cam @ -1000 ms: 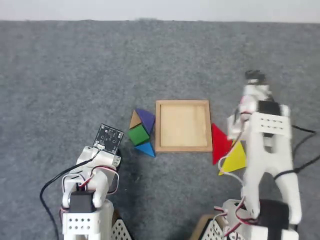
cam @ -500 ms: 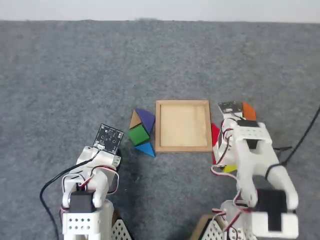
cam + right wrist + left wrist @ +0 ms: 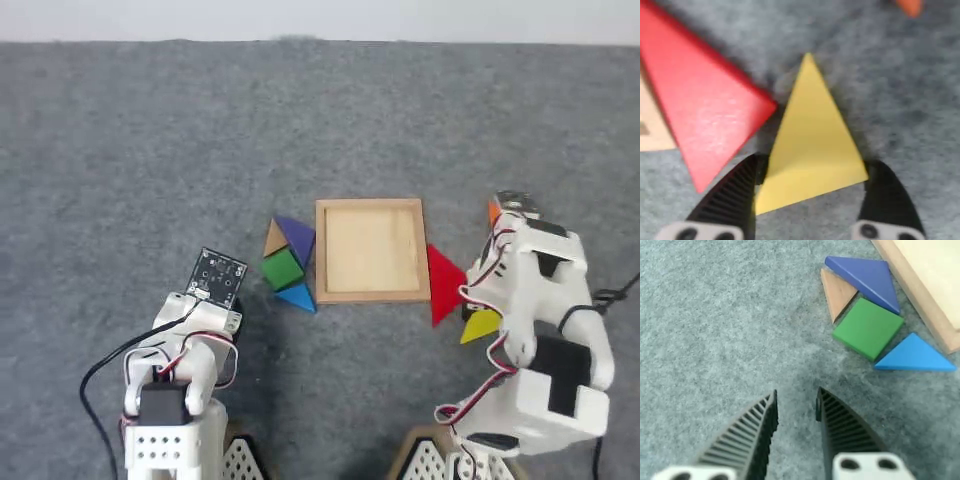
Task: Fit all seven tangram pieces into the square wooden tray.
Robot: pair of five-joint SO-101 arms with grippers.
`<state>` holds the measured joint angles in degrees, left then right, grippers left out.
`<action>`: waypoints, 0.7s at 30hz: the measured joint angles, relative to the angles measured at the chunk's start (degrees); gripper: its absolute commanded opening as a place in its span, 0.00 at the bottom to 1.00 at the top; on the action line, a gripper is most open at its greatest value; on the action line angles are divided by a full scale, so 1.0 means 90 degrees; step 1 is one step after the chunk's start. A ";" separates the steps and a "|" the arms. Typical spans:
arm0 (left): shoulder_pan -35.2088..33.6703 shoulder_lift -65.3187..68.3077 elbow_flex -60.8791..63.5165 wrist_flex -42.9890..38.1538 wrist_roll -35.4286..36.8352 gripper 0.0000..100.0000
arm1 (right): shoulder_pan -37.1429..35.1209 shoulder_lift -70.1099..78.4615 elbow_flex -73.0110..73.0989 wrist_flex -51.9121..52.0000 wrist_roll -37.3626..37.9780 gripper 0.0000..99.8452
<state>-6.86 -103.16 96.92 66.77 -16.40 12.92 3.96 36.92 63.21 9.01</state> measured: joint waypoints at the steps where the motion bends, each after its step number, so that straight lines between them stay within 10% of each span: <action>1: 0.0000 0.0000 0.0000 0.0000 0.0000 0.13 | 0.0049 0.0000 -0.0029 0.0000 0.0000 0.04; 10: 0.0000 0.0000 0.0000 0.0000 0.0000 0.13 | 0.0010 -0.0440 -0.0420 0.0488 0.0000 0.04; 21: 0.0000 0.0000 0.0000 0.0000 0.0000 0.13 | -0.2100 -0.1104 -0.1348 0.0860 -0.0762 0.04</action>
<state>-6.86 -103.16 96.92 66.77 -16.40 -5.98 -5.98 24.79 70.95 2.15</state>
